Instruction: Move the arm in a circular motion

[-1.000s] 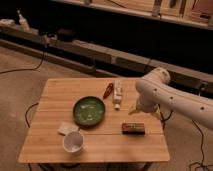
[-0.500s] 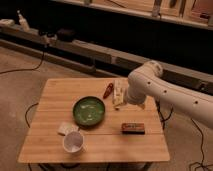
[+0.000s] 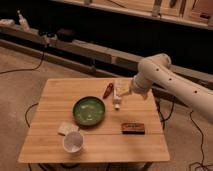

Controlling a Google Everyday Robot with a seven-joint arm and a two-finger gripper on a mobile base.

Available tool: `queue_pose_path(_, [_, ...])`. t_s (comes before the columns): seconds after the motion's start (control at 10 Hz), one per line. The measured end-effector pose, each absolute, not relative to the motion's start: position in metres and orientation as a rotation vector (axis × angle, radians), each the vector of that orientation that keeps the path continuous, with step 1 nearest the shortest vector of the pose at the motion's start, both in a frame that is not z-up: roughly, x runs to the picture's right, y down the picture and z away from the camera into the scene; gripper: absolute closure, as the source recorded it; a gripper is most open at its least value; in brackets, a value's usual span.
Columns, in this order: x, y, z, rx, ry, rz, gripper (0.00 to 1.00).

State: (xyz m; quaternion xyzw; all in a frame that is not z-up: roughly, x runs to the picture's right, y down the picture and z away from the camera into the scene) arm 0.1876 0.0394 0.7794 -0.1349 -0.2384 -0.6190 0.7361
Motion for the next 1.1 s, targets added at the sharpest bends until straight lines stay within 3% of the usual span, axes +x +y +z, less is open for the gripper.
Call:
queue_pose_path(0.2, [0.25,0.04,0.793,-0.378,-0.476,-1.238,0.2])
queue_pose_path(0.6, [0.318,0.096,0.793,-0.553,-0.42,-1.026,0.2])
queue_pose_path(0.8, [0.286,0.116,0.78,-0.57,-0.421,-1.055,0.2])
queue_pose_path(1.1, [0.182,0.119,0.737,-0.518,-0.432,-1.266,0.2])
